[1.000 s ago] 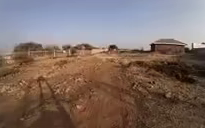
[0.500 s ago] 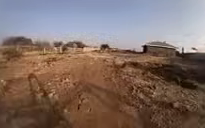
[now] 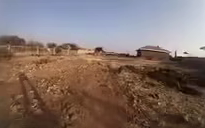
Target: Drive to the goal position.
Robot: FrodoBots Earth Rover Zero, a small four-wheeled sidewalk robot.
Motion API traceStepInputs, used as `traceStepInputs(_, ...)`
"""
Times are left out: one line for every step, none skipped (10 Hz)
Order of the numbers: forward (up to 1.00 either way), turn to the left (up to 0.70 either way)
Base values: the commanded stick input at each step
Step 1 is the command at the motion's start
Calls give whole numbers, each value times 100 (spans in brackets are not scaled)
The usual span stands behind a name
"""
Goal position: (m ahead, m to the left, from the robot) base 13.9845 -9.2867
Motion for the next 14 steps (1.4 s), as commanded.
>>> traceStepInputs(70, 0)
traceStepInputs(70, 0)
traceStepInputs(70, 0)
traceStepInputs(70, 14)
traceStepInputs(70, 35)
traceStepInputs(70, 20)
traceStepInputs(70, 0)
traceStepInputs(70, 0)
traceStepInputs(70, 0)
traceStepInputs(70, 0)
traceStepInputs(70, 0)
traceStepInputs(70, 0)
traceStepInputs(70, 0)
traceStepInputs(70, 0)
